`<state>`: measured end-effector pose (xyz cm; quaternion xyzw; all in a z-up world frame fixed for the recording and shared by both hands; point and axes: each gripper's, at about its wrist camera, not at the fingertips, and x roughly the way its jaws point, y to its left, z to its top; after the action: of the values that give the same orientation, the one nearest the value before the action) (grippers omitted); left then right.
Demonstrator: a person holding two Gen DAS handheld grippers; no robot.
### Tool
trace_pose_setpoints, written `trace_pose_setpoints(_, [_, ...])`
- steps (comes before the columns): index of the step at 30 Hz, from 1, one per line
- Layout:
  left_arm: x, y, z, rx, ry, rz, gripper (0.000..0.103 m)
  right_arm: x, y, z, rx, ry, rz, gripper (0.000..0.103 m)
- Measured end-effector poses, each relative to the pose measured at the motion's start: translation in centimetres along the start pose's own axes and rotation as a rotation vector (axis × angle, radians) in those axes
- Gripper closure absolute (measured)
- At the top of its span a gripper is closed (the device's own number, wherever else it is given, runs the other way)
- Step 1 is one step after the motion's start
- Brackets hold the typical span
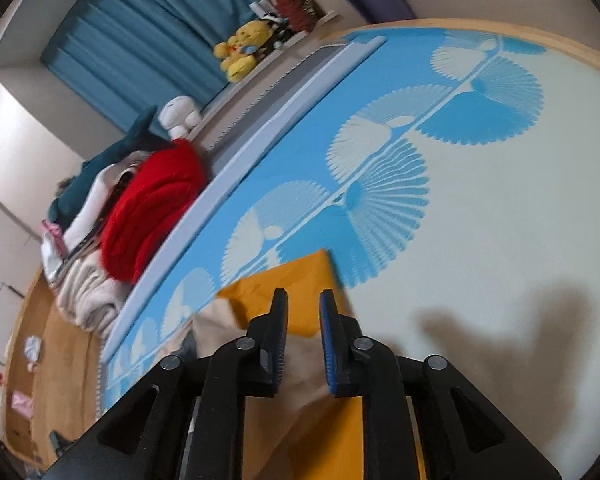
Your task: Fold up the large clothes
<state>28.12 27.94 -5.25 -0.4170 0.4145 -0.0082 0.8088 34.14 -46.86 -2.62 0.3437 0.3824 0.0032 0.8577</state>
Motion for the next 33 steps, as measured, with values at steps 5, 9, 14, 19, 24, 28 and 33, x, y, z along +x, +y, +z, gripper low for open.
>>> trace_pose_setpoints(5, [0.7,0.4,-0.8,0.137,0.092,0.145,0.071,0.9,-0.5,-0.4,-0.098,0.08,-0.057,0.07])
trace_pose_setpoints(9, [2.1,-0.8,-2.9,0.278,0.168,0.219,0.061,2.5,-0.2,-2.4,-0.232,0.21,-0.112,0.066])
trace_pose_setpoints(14, [3.7,-2.8,-4.6,0.411,0.2,0.256,0.051,4.1,1.0,-4.7,-0.373,0.289,-0.152,0.062])
trace_pose_setpoints(19, [5.5,-4.5,-5.2,0.507,0.201,0.297,0.05,5.3,1.5,-5.1,-0.411,0.296,-0.18,0.061])
trace_pose_setpoints(24, [7.8,-5.7,-5.2,0.577,0.208,0.329,0.05,6.4,2.3,-5.2,-0.456,0.293,-0.189,0.059])
trace_pose_setpoints(28, [9.2,-6.2,-4.5,0.599,0.195,0.339,0.05,7.1,2.8,-5.1,-0.488,0.293,-0.183,0.059])
trace_pose_setpoints(33, [10.3,-6.5,-3.1,0.58,0.165,0.312,0.05,7.9,3.1,-4.9,-0.51,0.298,-0.165,0.059])
